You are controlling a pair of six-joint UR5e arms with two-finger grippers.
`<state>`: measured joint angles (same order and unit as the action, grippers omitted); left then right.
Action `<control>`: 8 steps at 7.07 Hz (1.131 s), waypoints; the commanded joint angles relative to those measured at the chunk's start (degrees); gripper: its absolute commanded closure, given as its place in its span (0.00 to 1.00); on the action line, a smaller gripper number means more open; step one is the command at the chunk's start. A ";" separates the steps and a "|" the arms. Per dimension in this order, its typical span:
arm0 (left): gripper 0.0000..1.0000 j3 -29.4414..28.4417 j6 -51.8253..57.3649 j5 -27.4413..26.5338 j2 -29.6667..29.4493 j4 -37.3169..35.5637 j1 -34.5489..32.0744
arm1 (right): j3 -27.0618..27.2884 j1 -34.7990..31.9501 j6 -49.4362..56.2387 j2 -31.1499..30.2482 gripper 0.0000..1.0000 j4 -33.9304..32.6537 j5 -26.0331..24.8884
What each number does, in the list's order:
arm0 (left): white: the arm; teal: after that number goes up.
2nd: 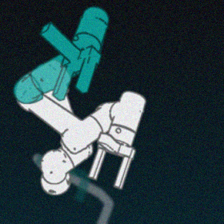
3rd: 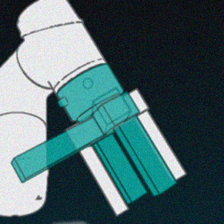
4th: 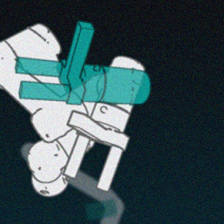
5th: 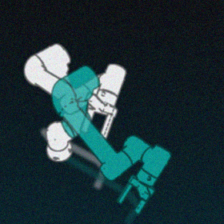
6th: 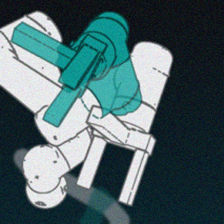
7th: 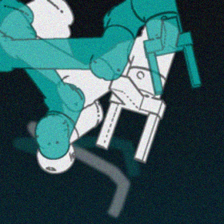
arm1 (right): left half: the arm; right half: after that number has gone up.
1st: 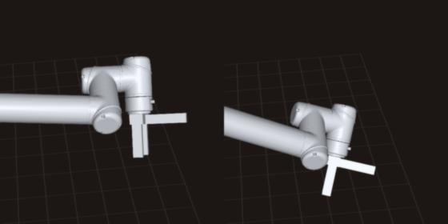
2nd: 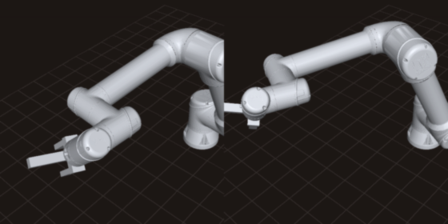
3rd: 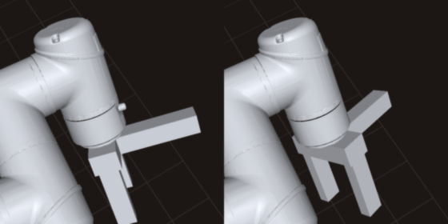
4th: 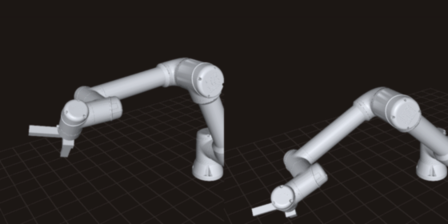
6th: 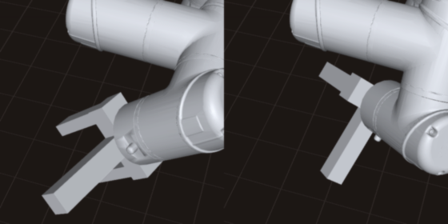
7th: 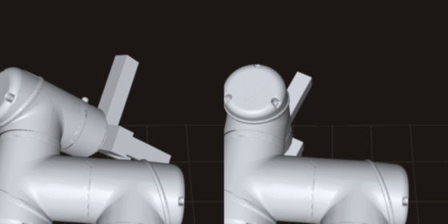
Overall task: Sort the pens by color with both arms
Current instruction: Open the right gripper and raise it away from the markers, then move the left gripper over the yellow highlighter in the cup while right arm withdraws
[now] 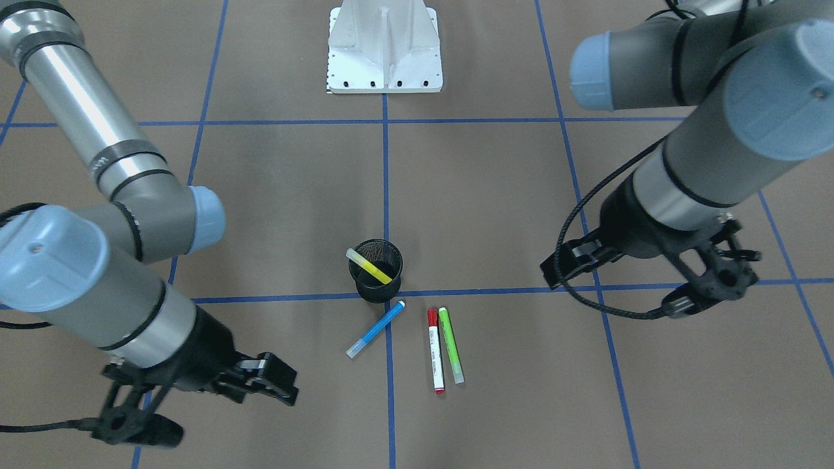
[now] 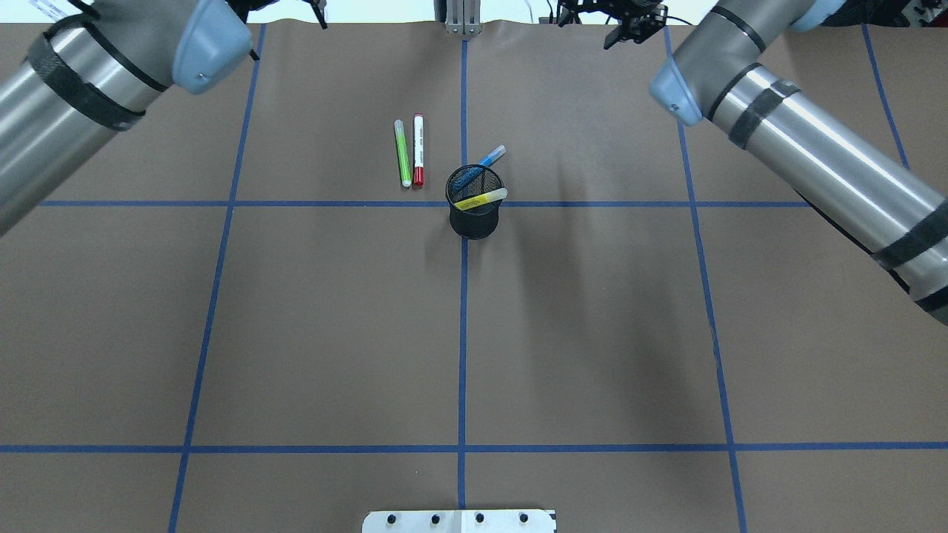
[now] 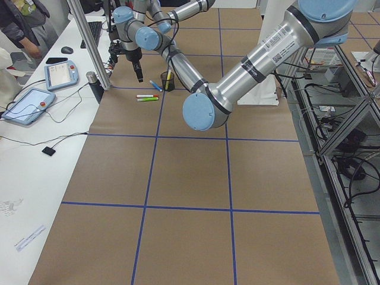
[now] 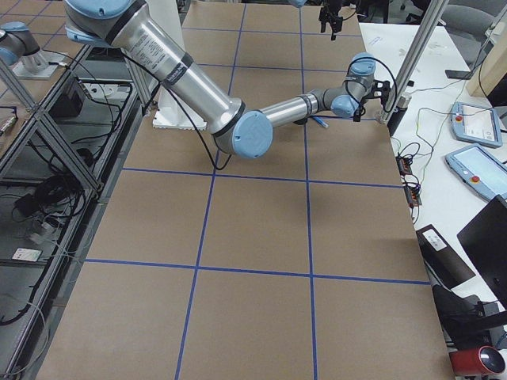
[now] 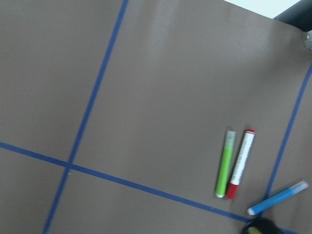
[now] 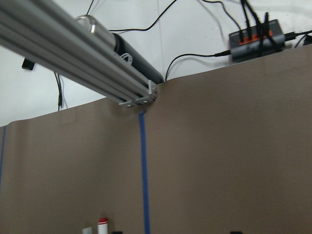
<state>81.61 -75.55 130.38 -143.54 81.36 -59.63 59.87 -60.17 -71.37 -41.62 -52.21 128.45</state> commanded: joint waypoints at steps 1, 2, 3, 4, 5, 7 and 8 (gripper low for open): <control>0.00 -5.04 -24.09 -2.75 -2.45 10.09 5.38 | 5.85 -1.00 0.10 -10.02 0.01 -7.89 -0.57; 0.01 -6.19 -34.03 -4.68 -2.54 13.70 8.71 | 8.39 -2.31 0.62 -13.98 0.01 -12.44 -0.83; 0.01 -8.81 -43.70 -7.13 -2.45 19.83 11.18 | 11.38 -3.63 2.10 -17.58 0.01 -13.79 -0.75; 0.01 -12.84 -52.76 -9.94 -2.28 28.76 13.90 | 15.49 -4.95 8.90 -23.19 0.01 -13.89 -0.57; 0.01 -14.36 -56.94 -11.80 -2.01 32.42 16.19 | 20.41 -6.18 16.63 -28.90 0.00 -13.89 -0.48; 0.01 -14.20 -60.40 -12.17 -2.36 32.63 18.23 | 25.18 -11.00 33.14 -35.26 0.00 -18.69 -0.40; 0.01 -14.11 -61.54 -12.17 -3.06 32.63 18.32 | 25.73 -13.72 45.24 -39.29 0.00 -19.07 0.47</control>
<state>67.48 -135.26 118.36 -145.97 113.70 -41.81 83.94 -70.59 -39.49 -76.21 -69.71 128.23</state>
